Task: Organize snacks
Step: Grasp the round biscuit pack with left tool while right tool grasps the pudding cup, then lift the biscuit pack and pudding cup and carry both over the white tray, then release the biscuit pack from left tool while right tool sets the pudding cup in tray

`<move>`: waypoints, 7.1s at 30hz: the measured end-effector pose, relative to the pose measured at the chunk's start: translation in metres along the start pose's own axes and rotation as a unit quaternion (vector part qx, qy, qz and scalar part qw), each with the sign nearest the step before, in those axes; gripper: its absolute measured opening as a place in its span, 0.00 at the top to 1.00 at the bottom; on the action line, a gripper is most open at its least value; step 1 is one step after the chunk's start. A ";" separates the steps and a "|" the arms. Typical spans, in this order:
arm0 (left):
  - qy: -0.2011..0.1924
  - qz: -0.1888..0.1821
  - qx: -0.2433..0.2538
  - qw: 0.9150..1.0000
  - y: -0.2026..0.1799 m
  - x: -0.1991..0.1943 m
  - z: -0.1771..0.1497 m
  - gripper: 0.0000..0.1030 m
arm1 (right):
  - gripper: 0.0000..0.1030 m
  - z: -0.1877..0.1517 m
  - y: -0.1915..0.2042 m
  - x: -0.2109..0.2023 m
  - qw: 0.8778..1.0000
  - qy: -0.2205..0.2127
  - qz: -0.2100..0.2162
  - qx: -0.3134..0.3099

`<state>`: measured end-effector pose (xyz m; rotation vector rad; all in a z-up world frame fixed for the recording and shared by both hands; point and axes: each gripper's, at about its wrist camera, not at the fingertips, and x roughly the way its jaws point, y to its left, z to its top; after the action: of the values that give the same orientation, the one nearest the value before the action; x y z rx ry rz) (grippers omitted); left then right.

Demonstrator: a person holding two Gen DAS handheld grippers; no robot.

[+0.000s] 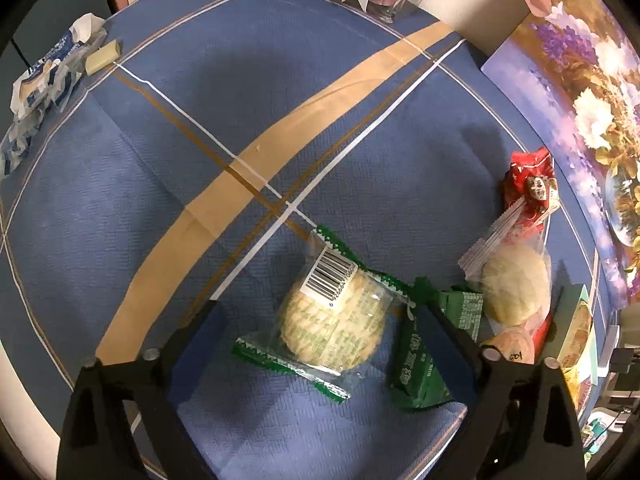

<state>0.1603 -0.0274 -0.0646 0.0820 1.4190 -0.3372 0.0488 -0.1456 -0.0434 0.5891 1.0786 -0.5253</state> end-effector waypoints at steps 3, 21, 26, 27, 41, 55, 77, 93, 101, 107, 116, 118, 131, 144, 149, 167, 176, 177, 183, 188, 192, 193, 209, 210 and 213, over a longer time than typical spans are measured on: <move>0.002 0.005 0.001 1.000 -0.002 0.004 0.000 0.13 | 0.39 0.003 0.006 0.008 1.000 0.000 -0.007 -0.006; -0.010 0.049 0.007 0.999 -0.002 -0.001 -0.005 0.48 | 0.41 -0.002 -0.005 0.006 1.000 0.003 0.012 0.008; -0.004 0.042 0.001 0.999 0.006 -0.005 -0.009 0.48 | 0.45 -0.004 -0.008 0.003 1.000 0.008 0.023 0.017; -0.003 0.041 0.001 0.999 0.008 -0.006 -0.006 0.48 | 0.46 -0.005 -0.009 0.003 0.999 0.008 0.025 0.018; 0.004 0.024 -0.013 1.000 0.025 -0.001 -0.001 0.48 | 0.49 -0.011 -0.022 -0.008 0.998 0.028 0.034 0.040; 0.003 0.018 -0.018 1.000 0.024 -0.012 -0.005 0.48 | 0.49 -0.008 -0.039 -0.023 0.998 0.014 0.023 0.052; 0.002 0.043 0.010 0.999 0.013 0.000 -0.007 0.48 | 0.56 -0.008 -0.008 0.012 0.999 0.019 0.027 0.035; -0.022 0.018 0.014 1.000 -0.008 -0.017 -0.006 0.50 | 0.61 -0.011 -0.013 0.002 0.999 0.008 0.019 0.033; -0.062 -0.004 0.016 0.998 -0.018 -0.052 -0.005 0.50 | 0.61 -0.001 -0.031 -0.038 0.998 -0.028 0.025 0.057; -0.087 -0.030 0.041 0.995 -0.033 -0.078 -0.014 0.50 | 0.61 0.001 -0.055 -0.068 0.995 -0.053 0.015 0.079; -0.081 -0.082 0.163 0.980 -0.122 -0.085 -0.061 0.50 | 0.61 -0.008 -0.105 -0.095 0.991 -0.062 -0.023 0.113; -0.075 -0.088 0.186 0.976 -0.139 -0.086 -0.069 0.50 | 0.61 -0.009 -0.116 -0.100 0.990 -0.062 -0.032 0.119; -0.044 -0.059 0.253 0.965 -0.188 -0.044 -0.100 0.50 | 0.61 -0.029 -0.221 -0.124 0.976 -0.057 -0.075 0.198; -0.036 -0.042 0.310 0.949 -0.214 -0.034 -0.128 0.50 | 0.61 -0.036 -0.228 -0.108 0.976 -0.038 -0.055 0.209; -0.030 -0.055 0.312 0.948 -0.217 -0.036 -0.129 0.50 | 0.61 -0.038 -0.234 -0.105 0.974 -0.034 -0.050 0.219; 0.002 -0.060 0.308 0.949 -0.217 -0.023 -0.134 0.44 | 0.60 -0.037 -0.235 -0.100 0.974 -0.021 -0.048 0.222; -0.006 -0.070 0.303 0.950 -0.207 -0.043 -0.128 0.37 | 0.58 -0.035 -0.234 -0.104 0.974 -0.022 -0.052 0.222; -0.008 -0.071 0.303 0.950 -0.208 -0.047 -0.128 0.37 | 0.59 -0.035 -0.234 -0.105 0.974 -0.024 -0.053 0.221; -0.020 -0.074 0.298 0.952 -0.209 -0.059 -0.124 0.37 | 0.59 -0.031 -0.230 -0.119 0.975 -0.043 -0.051 0.213; -0.028 -0.067 0.273 0.959 -0.199 -0.066 -0.114 0.37 | 0.59 -0.029 -0.228 -0.124 0.975 -0.048 -0.053 0.210; -0.037 -0.047 0.233 0.971 -0.183 -0.064 -0.100 0.20 | 0.57 -0.031 -0.225 -0.121 0.976 -0.038 -0.057 0.205; -0.038 -0.043 0.225 0.973 -0.179 -0.064 -0.097 0.14 | 0.55 -0.032 -0.224 -0.119 0.977 -0.034 -0.058 0.204; -0.089 0.005 0.142 0.986 -0.130 -0.083 -0.063 0.06 | 0.20 -0.034 -0.204 -0.108 0.982 -0.024 -0.061 0.177; -0.093 0.008 0.143 0.985 -0.129 -0.085 -0.062 0.06 | 0.19 -0.034 -0.204 -0.108 0.982 -0.025 -0.060 0.178; -0.105 0.016 0.146 0.984 -0.125 -0.089 -0.060 0.06 | 0.00 -0.035 -0.202 -0.108 0.982 -0.028 -0.060 0.178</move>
<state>0.0588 -0.1145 0.0312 0.2998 1.1505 -0.5105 -0.1481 -0.2581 0.0063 0.8192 0.9771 -0.8456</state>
